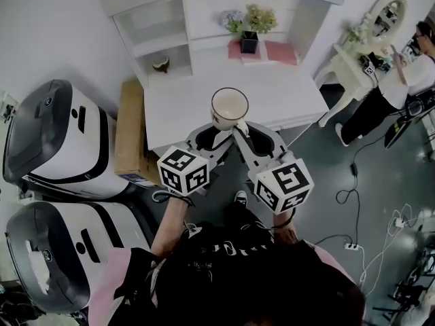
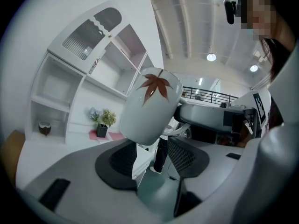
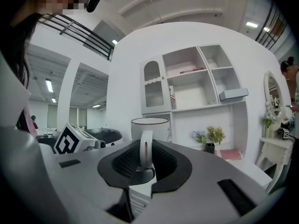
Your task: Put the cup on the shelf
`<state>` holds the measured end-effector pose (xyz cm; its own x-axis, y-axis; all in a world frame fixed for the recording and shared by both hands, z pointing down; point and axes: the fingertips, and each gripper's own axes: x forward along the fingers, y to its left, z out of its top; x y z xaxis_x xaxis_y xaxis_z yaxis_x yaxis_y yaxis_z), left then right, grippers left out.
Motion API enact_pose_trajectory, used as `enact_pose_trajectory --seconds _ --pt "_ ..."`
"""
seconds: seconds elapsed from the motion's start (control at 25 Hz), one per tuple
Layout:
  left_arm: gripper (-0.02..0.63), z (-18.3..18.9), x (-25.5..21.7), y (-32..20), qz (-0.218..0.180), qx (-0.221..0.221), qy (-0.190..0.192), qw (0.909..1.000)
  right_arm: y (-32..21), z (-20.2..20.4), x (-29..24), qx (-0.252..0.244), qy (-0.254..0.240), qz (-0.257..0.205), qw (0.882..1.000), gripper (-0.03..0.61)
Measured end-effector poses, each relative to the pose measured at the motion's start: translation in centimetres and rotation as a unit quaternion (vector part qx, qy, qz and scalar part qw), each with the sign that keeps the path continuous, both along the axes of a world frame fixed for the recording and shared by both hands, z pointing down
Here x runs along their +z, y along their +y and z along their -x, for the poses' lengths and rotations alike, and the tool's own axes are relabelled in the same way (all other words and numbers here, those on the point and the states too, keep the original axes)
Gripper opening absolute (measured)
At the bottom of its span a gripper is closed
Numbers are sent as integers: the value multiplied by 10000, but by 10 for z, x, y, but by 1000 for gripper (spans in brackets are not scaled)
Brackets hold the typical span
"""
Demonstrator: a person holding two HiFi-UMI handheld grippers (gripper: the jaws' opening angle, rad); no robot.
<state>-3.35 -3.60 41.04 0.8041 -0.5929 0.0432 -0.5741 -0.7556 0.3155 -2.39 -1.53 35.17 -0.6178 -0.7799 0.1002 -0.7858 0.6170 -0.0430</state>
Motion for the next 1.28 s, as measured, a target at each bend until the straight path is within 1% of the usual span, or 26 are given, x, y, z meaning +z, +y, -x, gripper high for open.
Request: enact_pose_trajectory --seconds 0.32,0.72,0.92,1.28 --pt "221 -60 -13 -90 -43 -326 -26 9995 -90 -62 -13 -305 -35 -50 9995 84" --pt "221 -114 -16 -159 -8 -552 -61 9985 -159 -116 -16 -548 -21 -101 9984 84" --pt "221 -124 -17 -179 40 -604 -122 9981 -179 -127 -17 -635 -44 -106 9979 86" --pt "221 -117 -30 -212 -64 -573 -127 9983 -210 -119 -30 -666 22 -252 9975 84"
